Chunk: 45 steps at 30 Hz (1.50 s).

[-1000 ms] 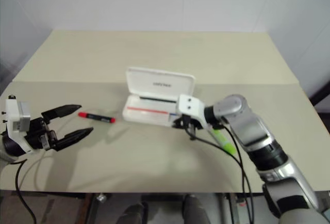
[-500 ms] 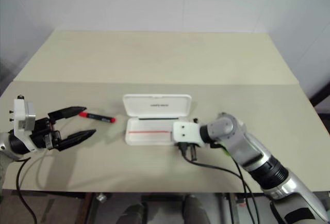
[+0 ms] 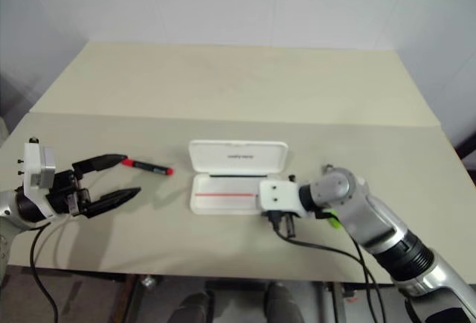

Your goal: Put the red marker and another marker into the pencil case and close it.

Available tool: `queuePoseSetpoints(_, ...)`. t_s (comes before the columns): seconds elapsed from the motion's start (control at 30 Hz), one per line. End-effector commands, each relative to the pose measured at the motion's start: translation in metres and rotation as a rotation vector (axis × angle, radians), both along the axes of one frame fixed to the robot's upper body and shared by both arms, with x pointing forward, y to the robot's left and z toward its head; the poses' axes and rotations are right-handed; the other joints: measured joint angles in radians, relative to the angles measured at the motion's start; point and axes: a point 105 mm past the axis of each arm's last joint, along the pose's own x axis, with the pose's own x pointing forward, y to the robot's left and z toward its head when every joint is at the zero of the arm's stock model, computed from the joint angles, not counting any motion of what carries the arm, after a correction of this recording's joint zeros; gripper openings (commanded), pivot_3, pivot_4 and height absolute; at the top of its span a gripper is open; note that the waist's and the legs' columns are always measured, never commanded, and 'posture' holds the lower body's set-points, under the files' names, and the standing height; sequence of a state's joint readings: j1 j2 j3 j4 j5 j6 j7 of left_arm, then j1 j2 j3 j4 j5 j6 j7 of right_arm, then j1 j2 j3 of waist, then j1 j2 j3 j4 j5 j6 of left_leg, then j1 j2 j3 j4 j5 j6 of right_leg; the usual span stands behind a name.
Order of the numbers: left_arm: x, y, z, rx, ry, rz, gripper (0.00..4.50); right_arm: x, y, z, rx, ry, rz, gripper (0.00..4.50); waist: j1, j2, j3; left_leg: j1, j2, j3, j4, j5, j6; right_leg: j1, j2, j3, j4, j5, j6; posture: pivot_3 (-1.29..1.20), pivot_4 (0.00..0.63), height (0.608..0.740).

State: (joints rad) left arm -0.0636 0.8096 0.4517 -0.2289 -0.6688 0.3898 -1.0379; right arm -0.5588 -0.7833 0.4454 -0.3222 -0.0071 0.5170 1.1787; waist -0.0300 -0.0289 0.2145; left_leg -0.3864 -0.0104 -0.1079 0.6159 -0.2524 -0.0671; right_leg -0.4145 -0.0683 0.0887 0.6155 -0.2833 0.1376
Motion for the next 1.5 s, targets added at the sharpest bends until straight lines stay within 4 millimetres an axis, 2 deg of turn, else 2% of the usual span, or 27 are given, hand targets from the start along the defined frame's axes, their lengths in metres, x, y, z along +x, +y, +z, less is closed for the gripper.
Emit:
queuePoseSetpoints(0.03, 0.0, -0.002, 0.008, 0.021, -0.044, -0.011, 4.5, -0.005, -0.002, -0.001, -0.004, 0.015, 0.021, 0.57, 0.0, 0.0, 0.0, 0.0, 0.0, 0.0, 0.0, 0.0, 0.0, 0.0, 0.0, 0.0, 0.0, 0.0, 0.0, 0.0, 0.15, 0.74)
queuePoseSetpoints(0.13, 0.0, -0.002, 0.008, 0.021, -0.046, -0.012, 4.5, -0.006, -0.001, -0.003, -0.001, 0.028, 0.019, 0.57, 0.0, 0.0, 0.0, 0.0, 0.0, 0.0, 0.0, 0.0, 0.0, 0.0, 0.0, 0.0, 0.0, 0.0, 0.0, 0.0, 0.15, 0.74)
queuePoseSetpoints(0.37, 0.0, -0.003, 0.008, 0.021, -0.048, -0.012, 4.5, -0.006, 0.0, -0.001, 0.021, 0.026, 0.012, 3.0, 0.0, 0.0, 0.0, 0.0, 0.0, 0.0, 0.0, 0.0, 0.0, 0.001, 0.0, 0.0, 0.0, 0.0, 0.0, 0.0, 0.15, 0.74)
queuePoseSetpoints(0.5, 0.001, -0.007, 0.006, 0.011, -0.05, -0.01, 4.5, -0.002, -0.001, 0.009, 0.069, 0.034, 0.008, 4.42, 0.0, 0.0, 0.0, 0.001, 0.0, 0.0, 0.0, 0.0, 0.0, 0.001, 0.0, 0.0, 0.0, 0.0, 0.0, 0.0, 0.15, 0.74)
queuePoseSetpoints(0.77, -0.002, -0.02, 0.004, -0.008, -0.074, -0.004, 4.5, -0.003, -0.008, 0.023, 0.15, 0.065, -0.006, 4.49, 0.0, 0.0, 0.0, 0.001, 0.0, 0.0, 0.0, 0.0, 0.0, 0.001, 0.0, 0.0, 0.0, 0.0, 0.0, 0.0, 0.15, 0.74)
queuePoseSetpoints(0.97, 0.005, -0.028, 0.009, -0.038, -0.142, 0.104, 4.5, 0.004, -0.011, 0.057, 0.371, -0.048, 0.043, 4.49, 0.0, 0.0, 0.0, 0.001, 0.0, 0.0, 0.001, 0.0, 0.0, 0.001, 0.0, 0.0, 0.0, 0.001, 0.001, 0.0, 0.15, 0.74)
queuePoseSetpoints(1.17, 0.021, -0.019, 0.011, -0.098, -0.172, 0.33, 4.5, 0.005, -0.028, 0.071, 0.473, -0.105, 0.088, 4.49, 0.002, 0.0, 0.0, 0.001, 0.0, 0.0, 0.002, 0.0, 0.0, 0.002, 0.001, 0.0, 0.001, 0.001, 0.001, 0.0, 0.15, 0.74)
queuePoseSetpoints(1.4, 0.032, -0.006, 0.021, -0.271, -0.186, 0.635, 4.5, 0.014, -0.046, 0.07, 0.472, -0.125, 0.064, 4.49, 0.002, 0.0, 0.0, 0.001, 0.0, 0.0, 0.007, 0.0, 0.0, 0.003, 0.001, 0.001, 0.002, 0.002, 0.002, 0.0, 0.15, 0.74)
queuePoseSetpoints(1.5, 0.038, 0.002, 0.017, -0.324, -0.14, 0.738, 4.5, 0.019, -0.048, 0.07, 0.467, -0.131, 0.058, 4.49, 0.001, 0.0, 0.0, 0.001, 0.0, -0.001, 0.011, 0.0, 0.0, 0.004, 0.001, 0.001, 0.004, 0.003, 0.002, 0.0, 0.15, 0.74)
